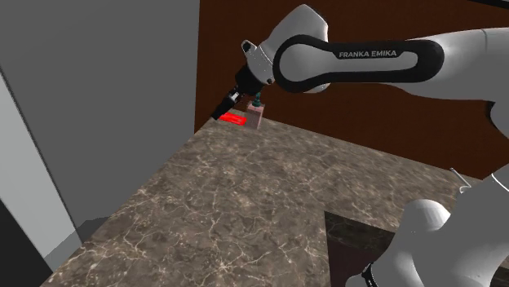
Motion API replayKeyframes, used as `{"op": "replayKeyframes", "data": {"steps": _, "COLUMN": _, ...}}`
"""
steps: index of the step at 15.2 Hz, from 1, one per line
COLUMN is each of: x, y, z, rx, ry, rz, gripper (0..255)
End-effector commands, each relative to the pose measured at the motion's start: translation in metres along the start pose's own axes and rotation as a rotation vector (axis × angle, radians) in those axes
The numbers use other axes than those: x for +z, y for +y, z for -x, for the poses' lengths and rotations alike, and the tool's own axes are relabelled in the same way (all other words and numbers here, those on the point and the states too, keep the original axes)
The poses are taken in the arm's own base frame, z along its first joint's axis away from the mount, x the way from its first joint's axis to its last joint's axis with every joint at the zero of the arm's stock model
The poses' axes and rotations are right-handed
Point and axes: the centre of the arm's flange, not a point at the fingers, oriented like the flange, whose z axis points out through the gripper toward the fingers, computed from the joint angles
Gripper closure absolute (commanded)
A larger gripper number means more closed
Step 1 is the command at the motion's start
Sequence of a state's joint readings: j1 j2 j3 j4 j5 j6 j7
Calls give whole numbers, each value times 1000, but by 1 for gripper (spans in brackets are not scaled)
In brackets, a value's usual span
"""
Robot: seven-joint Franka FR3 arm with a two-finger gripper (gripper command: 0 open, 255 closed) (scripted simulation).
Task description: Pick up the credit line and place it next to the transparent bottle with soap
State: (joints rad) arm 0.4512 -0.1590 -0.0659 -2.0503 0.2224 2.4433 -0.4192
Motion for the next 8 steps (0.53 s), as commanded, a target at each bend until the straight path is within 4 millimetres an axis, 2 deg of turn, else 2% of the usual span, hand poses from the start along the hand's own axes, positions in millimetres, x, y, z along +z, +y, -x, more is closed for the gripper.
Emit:
{"op": "replayKeyframes", "data": {"steps": 1, "x": 1, "y": 29, "z": -2, "rx": -2, "ry": 0, "rz": 0, "gripper": 255}}
{"op": "replayKeyframes", "data": {"steps": 8, "x": 5, "y": 121, "z": -9, "rx": -2, "ry": 0, "rz": 0, "gripper": 255}}
